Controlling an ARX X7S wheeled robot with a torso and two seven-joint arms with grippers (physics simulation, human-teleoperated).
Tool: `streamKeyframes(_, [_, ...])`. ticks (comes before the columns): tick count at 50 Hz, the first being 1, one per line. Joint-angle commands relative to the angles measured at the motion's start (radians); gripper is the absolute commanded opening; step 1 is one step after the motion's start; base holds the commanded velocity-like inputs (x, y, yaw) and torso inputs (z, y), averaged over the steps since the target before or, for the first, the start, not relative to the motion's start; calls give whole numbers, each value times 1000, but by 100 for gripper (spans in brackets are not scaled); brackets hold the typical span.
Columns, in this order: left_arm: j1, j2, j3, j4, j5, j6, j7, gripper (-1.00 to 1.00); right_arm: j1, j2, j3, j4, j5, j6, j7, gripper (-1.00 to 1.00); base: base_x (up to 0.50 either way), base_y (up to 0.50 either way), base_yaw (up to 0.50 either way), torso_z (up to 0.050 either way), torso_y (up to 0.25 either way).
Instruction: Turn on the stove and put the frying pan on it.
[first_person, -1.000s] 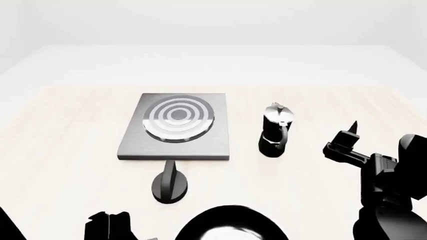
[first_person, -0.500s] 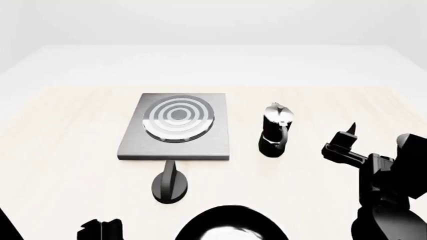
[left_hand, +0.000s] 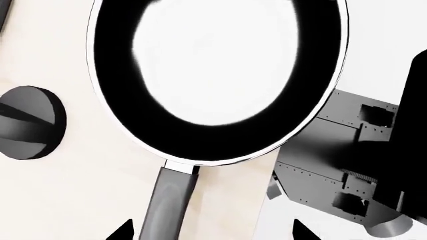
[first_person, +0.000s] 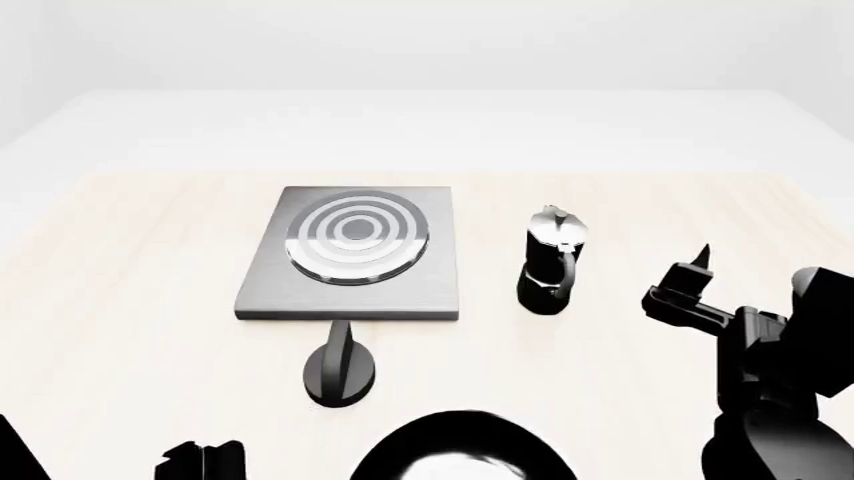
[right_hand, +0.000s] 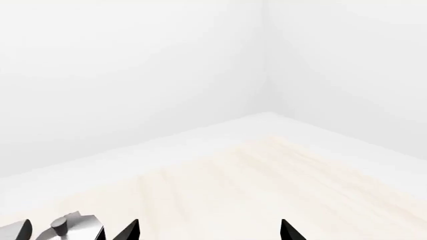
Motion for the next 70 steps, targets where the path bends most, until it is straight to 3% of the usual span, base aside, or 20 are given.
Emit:
streamKeyframes(1, [-18,-19,17,-51,39,-44,-21,100,-1,-22,28,0,-2,-2,-29,100,0,0,0,0,0])
streamKeyframes(5, [3,-51,-6,-53,72,-56,15,100,-1,-21,27,-1,-1,-3,-27,100,0,0,0,0,0])
streamKeyframes(25, [36,-45,-10,-64,126,-58,50,100,-5,-16,23,-7,6,-5,-20,100,0,0,0,0,0])
streamKeyframes(45, [146,-25,-41,-110,328,-87,187,100,-9,-11,24,-9,13,-12,-16,100,0,0,0,0,0])
streamKeyframes(70, [290,-12,-40,-158,675,-72,444,100,-8,-4,17,-12,18,-15,-8,100,0,0,0,0,0])
